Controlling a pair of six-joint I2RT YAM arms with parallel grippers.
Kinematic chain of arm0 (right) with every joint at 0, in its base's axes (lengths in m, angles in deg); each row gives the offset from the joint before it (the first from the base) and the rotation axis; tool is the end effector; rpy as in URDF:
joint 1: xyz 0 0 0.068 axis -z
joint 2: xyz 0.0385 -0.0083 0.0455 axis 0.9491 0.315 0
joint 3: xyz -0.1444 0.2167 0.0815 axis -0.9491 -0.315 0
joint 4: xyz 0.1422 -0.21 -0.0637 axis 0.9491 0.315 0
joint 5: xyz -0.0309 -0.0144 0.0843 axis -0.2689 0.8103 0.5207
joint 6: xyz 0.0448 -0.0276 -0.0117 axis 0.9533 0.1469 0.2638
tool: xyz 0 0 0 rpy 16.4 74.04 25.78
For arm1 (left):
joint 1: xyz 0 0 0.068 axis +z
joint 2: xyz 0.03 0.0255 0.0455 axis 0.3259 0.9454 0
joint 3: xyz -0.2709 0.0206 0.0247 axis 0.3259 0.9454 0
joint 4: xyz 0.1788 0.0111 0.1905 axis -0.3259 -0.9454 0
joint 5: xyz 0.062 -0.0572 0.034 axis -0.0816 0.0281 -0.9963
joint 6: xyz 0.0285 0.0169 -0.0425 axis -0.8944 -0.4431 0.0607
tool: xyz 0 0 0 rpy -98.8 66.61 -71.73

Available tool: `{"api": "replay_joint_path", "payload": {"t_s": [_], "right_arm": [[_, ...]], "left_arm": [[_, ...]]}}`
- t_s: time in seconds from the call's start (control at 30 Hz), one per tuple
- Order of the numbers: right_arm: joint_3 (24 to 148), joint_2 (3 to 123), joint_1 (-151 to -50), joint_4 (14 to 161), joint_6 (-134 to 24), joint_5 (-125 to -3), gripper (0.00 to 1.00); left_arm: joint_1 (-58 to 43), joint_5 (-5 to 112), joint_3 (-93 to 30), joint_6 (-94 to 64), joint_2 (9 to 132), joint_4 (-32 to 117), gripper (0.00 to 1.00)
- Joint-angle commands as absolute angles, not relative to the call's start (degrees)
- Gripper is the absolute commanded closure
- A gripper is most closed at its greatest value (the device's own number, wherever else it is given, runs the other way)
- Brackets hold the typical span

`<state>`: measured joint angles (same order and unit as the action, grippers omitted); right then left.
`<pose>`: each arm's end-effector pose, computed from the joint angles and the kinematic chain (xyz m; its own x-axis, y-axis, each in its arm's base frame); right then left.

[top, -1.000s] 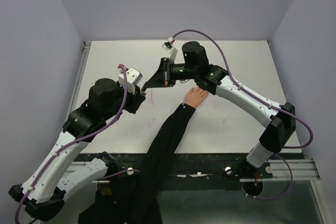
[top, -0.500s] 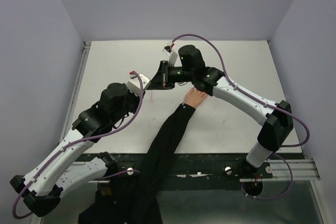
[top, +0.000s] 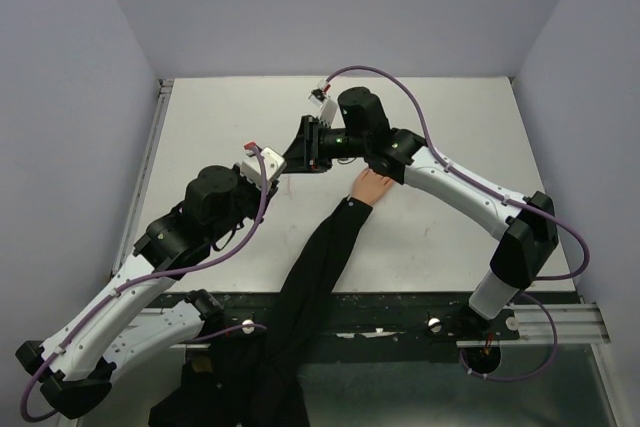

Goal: Paint the nails

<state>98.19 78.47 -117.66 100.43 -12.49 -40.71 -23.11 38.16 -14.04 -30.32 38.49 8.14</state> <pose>0.2628 0.2991 0.3590 -0.8910 0.0118 -0.4539 -0.4185 0.3662 0.8311 0.1224 -0.1048 0.3618 -0.2314 0.2946 -0.9272 0.5961 0.7961 0.1042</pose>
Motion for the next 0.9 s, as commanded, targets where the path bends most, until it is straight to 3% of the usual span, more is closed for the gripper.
{"api": "replay_joint_path", "payload": {"t_s": [0.0,0.23,0.37,0.43,0.5,0.6,0.67,0.73,0.87], "right_arm": [[98.2,77.9,-117.3,100.9,-13.3,-41.5,0.58],[99.1,77.6,-117.3,100.8,-14.0,-40.2,0.72],[98.6,77.2,-117.3,100.8,-14.7,-40.1,0.99],[98.7,76.9,-117.2,101.2,-15.7,-40.6,0.99],[99.2,76.5,-117.3,102.5,-17.0,-42.5,0.99],[101.1,76.2,-116.8,106.6,-20.5,-47.5,0.99],[102.3,76.2,-115.8,109.5,-23.1,-50.9,0.99],[103.1,76.2,-113.9,111.9,-25.0,-54.1,0.99],[101.6,74.8,-108.7,113.3,-28.3,-60.7,0.99]], "left_arm": [[-23.4,41.0,-13.9,-31.0,37.1,10.8,1.00],[-23.5,40.8,-14.1,-31.1,37.2,10.3,1.00],[-23.4,40.4,-14.7,-31.3,37.6,10.2,1.00],[-23.4,39.8,-14.8,-30.9,38.0,10.3,1.00],[-23.3,39.6,-14.6,-30.3,38.0,11.1,0.84],[-22.3,41.0,-14.6,-29.2,37.9,12.6,0.27],[-20.9,42.7,-14.5,-28.5,37.9,13.1,0.08],[-19.2,45.3,-14.4,-28.2,38.1,13.3,0.02],[-15.4,51.8,-12.6,-27.0,37.0,16.1,0.01]]}}
